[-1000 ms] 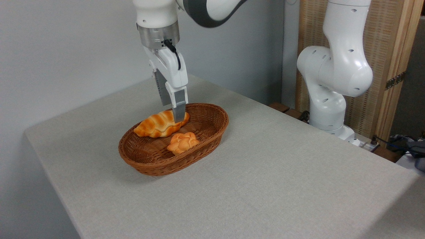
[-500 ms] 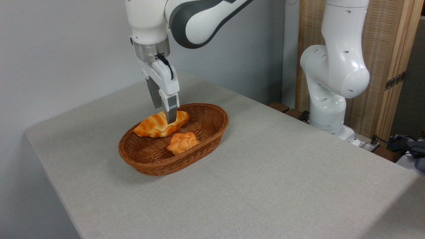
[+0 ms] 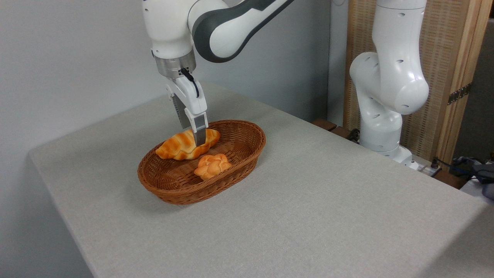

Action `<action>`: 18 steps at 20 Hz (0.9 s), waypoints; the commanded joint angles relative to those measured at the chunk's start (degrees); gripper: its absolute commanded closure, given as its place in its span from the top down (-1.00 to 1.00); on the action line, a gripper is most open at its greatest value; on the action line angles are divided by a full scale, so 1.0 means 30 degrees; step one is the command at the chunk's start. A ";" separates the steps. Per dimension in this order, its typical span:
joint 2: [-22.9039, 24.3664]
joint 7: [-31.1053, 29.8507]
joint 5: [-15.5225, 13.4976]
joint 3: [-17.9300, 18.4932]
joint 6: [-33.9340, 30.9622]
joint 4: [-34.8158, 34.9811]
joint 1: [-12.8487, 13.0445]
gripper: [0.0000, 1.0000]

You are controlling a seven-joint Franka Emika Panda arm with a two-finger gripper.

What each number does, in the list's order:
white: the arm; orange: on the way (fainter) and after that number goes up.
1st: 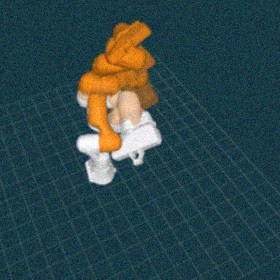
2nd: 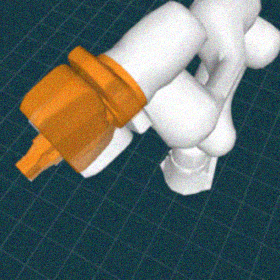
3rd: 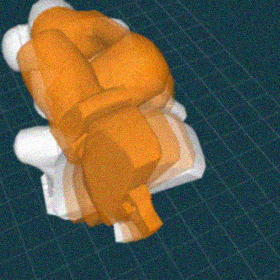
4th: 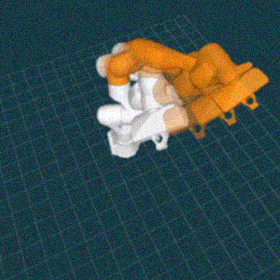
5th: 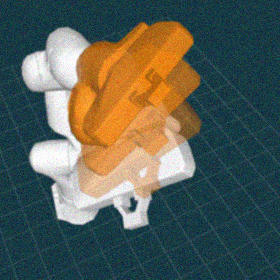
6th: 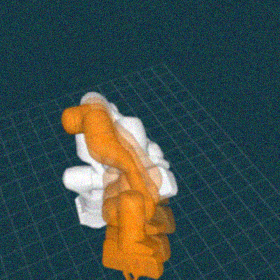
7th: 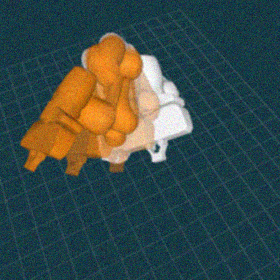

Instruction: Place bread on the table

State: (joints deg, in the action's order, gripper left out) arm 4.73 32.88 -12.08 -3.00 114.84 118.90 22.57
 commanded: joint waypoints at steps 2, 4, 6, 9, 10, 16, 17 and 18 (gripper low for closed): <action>0.0007 -0.0121 0.0710 0.0093 0.0185 0.0094 0.0123 1.00; -0.0227 -0.0122 0.1445 0.0092 0.0214 0.0123 0.0094 1.00; -0.0228 -0.0034 0.1913 0.0122 0.0215 0.0094 0.0036 1.00; -0.0315 -0.0033 0.2443 0.0151 0.0244 0.0094 -0.0052 1.00; -0.0374 -0.0033 0.2444 0.0122 0.0273 0.0094 -0.0053 1.00; -0.0520 -0.0063 0.2444 0.0092 0.0303 0.0065 0.0123 0.62; -0.0521 -0.0034 0.2473 0.0092 0.0303 0.0064 0.0123 0.34; -0.0492 -0.0062 0.2473 0.0092 0.0274 0.0064 0.0123 0.00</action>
State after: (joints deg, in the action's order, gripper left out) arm 3.23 32.89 -5.48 -2.99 114.85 118.99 22.56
